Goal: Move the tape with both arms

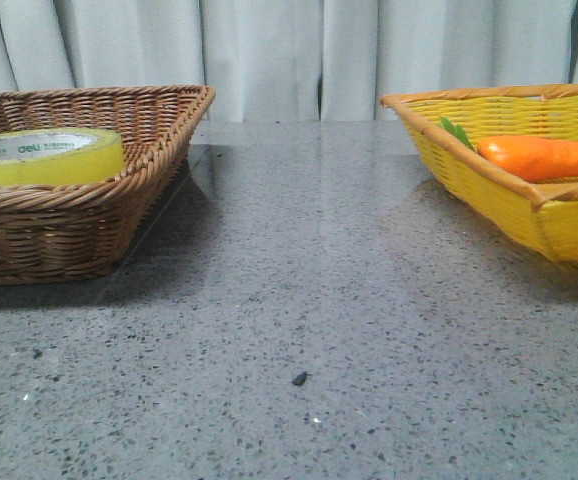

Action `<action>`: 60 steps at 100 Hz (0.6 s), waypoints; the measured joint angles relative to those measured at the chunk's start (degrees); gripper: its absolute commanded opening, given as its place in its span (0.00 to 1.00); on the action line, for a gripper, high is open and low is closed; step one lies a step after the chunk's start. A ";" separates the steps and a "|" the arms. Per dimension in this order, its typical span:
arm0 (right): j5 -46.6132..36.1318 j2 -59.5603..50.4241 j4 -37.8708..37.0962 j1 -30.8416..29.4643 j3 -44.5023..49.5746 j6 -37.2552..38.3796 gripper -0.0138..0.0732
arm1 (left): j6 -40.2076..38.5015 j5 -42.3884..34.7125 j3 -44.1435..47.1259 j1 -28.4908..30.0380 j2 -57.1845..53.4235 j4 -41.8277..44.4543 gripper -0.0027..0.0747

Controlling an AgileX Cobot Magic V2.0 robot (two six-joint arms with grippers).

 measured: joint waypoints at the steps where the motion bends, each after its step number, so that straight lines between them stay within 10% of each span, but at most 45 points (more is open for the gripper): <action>1: 0.00 0.00 0.00 0.00 0.00 0.00 0.08 | 0.00 0.00 0.00 0.00 0.00 0.00 0.01; 60: -7.76 0.00 2.13 -6.73 7.44 0.00 0.08 | 0.00 0.00 0.00 0.00 0.00 0.00 0.01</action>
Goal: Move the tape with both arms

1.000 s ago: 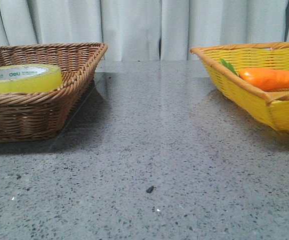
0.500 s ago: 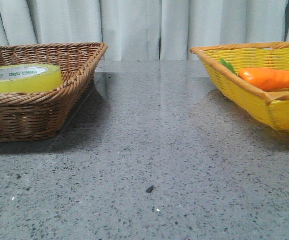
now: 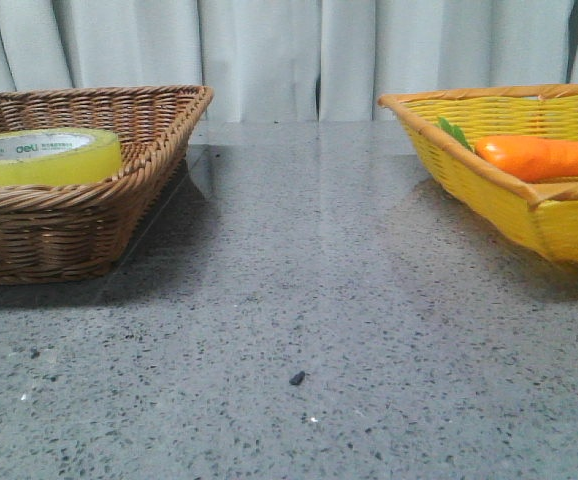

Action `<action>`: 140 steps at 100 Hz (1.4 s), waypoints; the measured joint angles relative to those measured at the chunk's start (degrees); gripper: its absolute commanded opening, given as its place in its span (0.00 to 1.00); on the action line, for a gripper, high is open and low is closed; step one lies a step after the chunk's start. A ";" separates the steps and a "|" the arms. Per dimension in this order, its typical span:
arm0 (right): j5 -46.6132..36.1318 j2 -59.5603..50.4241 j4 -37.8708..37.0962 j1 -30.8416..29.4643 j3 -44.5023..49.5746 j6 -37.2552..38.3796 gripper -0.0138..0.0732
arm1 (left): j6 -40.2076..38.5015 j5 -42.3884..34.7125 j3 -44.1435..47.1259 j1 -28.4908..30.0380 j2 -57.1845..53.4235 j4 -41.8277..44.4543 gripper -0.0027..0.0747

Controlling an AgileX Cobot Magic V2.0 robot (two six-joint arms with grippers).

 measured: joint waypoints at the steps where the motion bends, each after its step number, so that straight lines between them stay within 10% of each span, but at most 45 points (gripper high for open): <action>1: -0.50 0.00 0.25 -0.82 0.52 0.00 0.08 | 0.00 0.00 0.00 0.00 0.00 0.00 0.01; 33: -24.25 0.00 17.36 -23.19 13.11 -4.28 0.08 | 0.00 0.00 0.00 0.00 0.00 0.00 0.01; 68: -16.70 -1.89 33.58 -36.48 13.55 -16.19 0.08 | 0.00 0.00 0.00 0.00 0.00 0.00 0.01; 140: -15.71 -1.99 33.59 -38.51 13.55 -17.38 0.08 | 0.00 0.00 0.00 0.00 0.00 0.00 0.01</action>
